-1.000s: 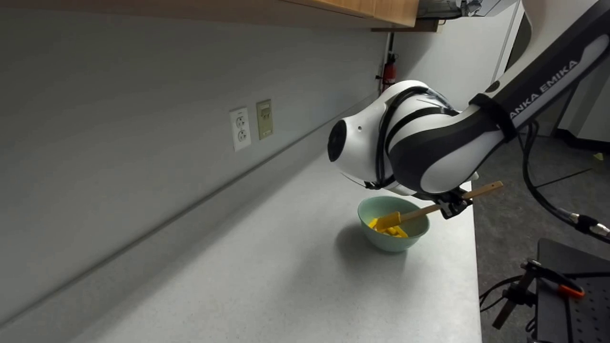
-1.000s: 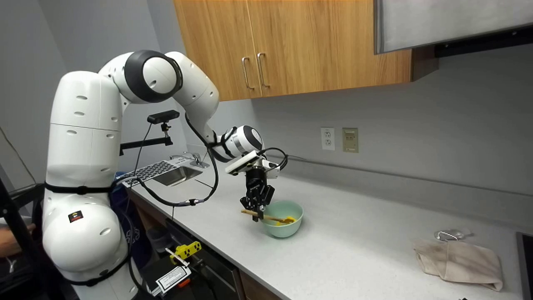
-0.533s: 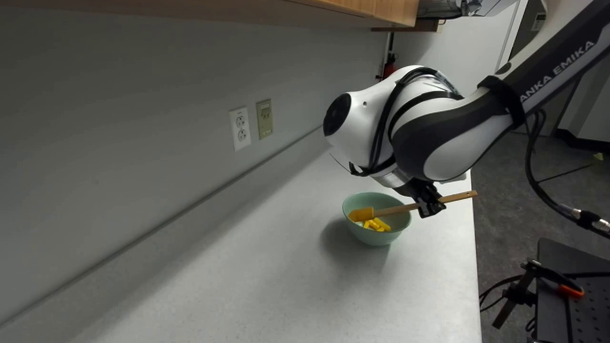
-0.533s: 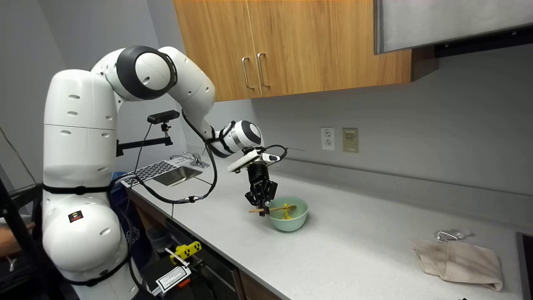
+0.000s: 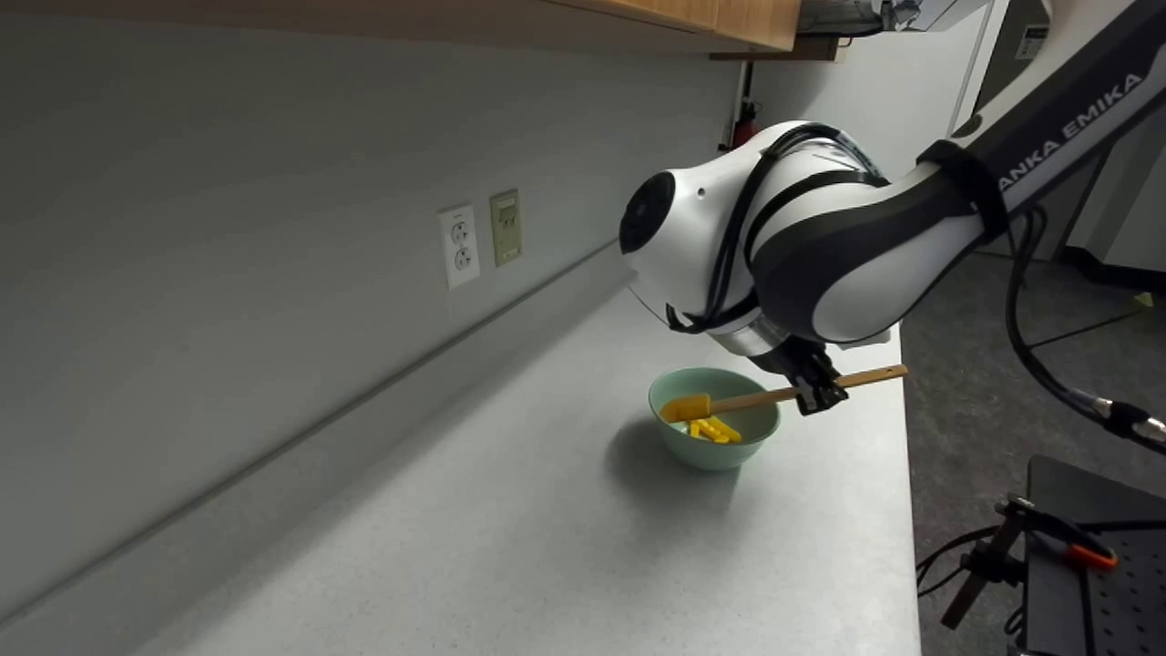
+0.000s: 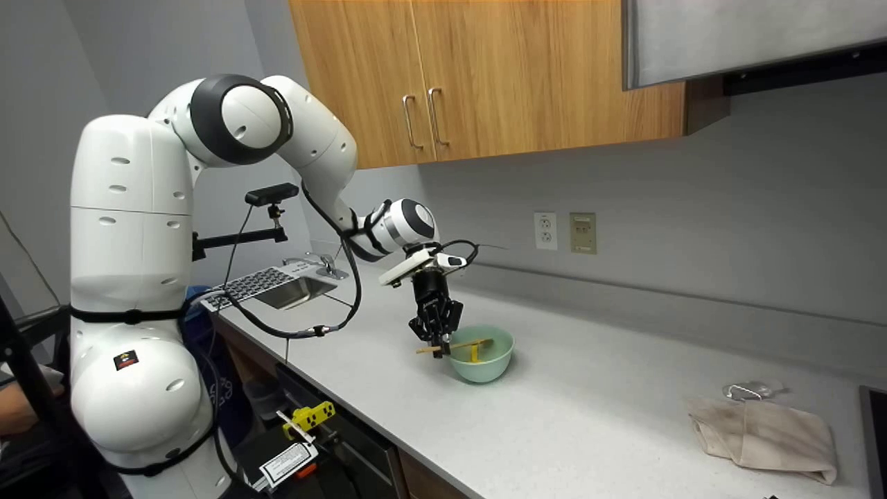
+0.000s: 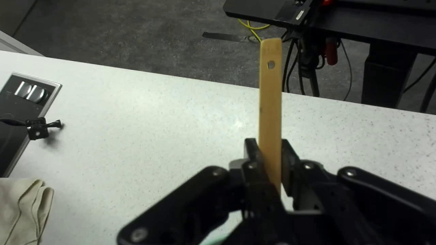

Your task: Mix in the bowl with the spatula

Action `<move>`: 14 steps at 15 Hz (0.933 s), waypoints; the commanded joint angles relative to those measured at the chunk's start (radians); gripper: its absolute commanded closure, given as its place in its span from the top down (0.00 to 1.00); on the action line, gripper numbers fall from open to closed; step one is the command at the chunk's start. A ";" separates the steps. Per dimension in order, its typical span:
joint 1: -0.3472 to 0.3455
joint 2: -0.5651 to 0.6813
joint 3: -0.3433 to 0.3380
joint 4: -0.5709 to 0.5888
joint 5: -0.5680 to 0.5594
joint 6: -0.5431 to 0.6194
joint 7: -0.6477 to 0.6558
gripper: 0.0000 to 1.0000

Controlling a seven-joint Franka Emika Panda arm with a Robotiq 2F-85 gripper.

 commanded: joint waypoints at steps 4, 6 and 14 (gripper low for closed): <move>-0.005 0.003 -0.004 -0.011 0.040 -0.039 -0.147 0.04; -0.008 0.005 -0.004 -0.011 0.046 -0.043 -0.188 0.04; -0.006 0.007 -0.032 -0.009 0.037 -0.049 -0.103 0.04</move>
